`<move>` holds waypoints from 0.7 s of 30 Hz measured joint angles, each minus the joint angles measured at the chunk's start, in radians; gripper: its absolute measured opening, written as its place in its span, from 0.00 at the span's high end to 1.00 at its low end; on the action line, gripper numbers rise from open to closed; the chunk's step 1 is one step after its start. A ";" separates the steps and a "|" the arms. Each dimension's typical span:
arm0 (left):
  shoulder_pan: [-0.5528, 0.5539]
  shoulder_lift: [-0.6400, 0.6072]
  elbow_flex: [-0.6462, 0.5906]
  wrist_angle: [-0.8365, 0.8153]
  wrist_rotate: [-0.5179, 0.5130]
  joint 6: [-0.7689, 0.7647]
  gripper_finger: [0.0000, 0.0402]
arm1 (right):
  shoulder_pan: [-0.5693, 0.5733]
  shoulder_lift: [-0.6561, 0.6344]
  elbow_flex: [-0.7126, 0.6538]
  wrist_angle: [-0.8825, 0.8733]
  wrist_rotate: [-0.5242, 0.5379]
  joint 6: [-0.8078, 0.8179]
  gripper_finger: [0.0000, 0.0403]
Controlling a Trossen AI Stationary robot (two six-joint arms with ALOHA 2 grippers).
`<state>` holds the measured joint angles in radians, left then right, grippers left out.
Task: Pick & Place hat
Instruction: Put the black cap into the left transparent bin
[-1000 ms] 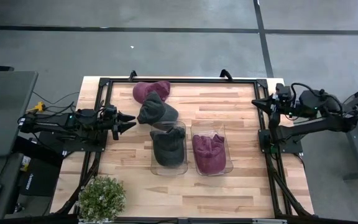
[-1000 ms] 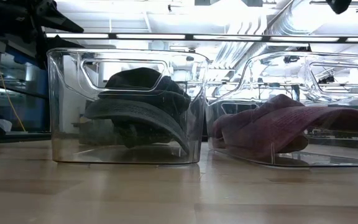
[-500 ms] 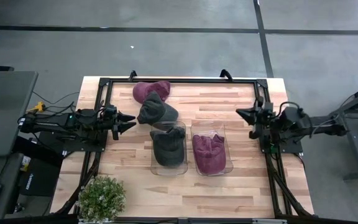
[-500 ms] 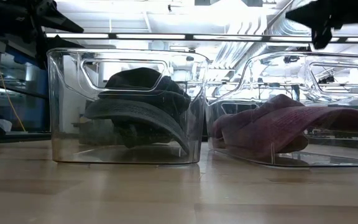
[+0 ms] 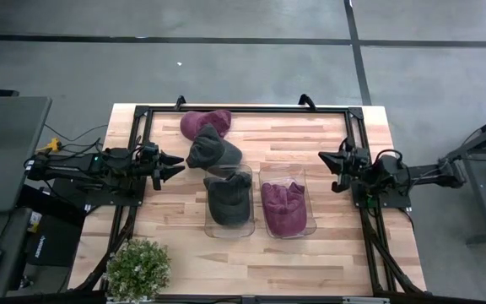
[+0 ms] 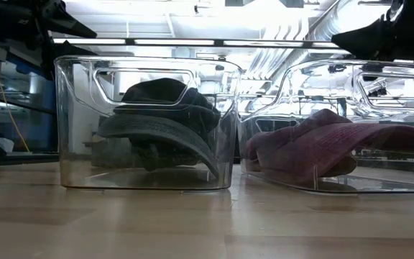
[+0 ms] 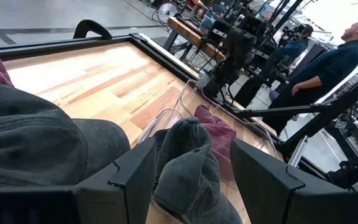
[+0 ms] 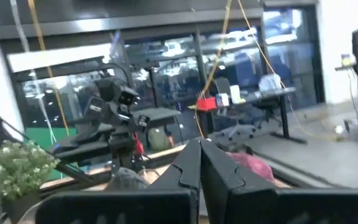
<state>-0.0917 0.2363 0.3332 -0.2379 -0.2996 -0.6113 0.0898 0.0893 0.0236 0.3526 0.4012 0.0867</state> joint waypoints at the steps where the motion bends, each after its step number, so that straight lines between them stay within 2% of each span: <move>1: 0.000 0.000 0.000 0.000 0.000 0.000 0.51 | 0.000 0.000 0.002 0.009 -0.013 -0.022 1.00; 4: 0.000 0.000 0.000 0.000 0.000 0.000 0.51 | 0.000 -0.001 -0.007 0.005 -0.017 -0.064 1.00; 14: 0.000 0.000 0.000 0.001 0.000 0.000 0.51 | 0.000 0.000 -0.014 -0.244 -0.062 -0.009 1.00; 21: 0.000 0.000 0.000 0.001 0.000 0.000 0.51 | -0.001 0.001 -0.014 -0.289 -0.136 -0.031 1.00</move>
<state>-0.0919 0.2363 0.3332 -0.2367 -0.2996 -0.6113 0.0891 0.0907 0.0101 0.0641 0.2650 0.0559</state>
